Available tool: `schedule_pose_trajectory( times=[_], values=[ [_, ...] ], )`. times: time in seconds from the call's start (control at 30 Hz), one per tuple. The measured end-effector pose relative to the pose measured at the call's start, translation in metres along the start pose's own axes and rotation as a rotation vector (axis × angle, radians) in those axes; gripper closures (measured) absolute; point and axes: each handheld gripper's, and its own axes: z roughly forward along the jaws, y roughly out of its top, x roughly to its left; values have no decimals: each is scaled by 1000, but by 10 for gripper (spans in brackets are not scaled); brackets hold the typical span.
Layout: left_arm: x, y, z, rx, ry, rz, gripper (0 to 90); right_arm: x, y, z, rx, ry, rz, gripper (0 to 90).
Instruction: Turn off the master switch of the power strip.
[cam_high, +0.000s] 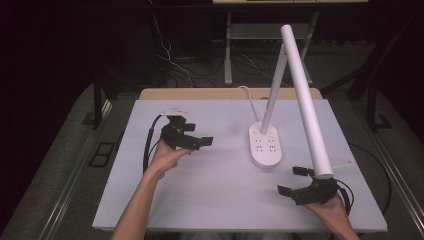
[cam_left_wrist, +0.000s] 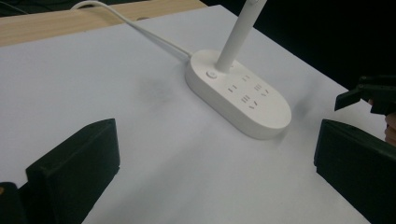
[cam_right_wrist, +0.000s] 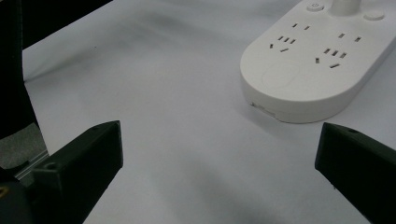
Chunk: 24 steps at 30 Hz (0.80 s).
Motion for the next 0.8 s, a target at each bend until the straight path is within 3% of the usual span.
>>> schedule_pose_trajectory(
  times=[0.3,0.53,0.8],
  values=[
    [-1,-25,-21,-12,31,16,0,0,0,0,7,-3,8,2],
    [-4,-45,-34,-36,33,9,0,0,0,1,7,-4,8,2],
    [-14,-71,-43,-43,56,12,0,1,0,0,4,-7,6,2]
  ],
)
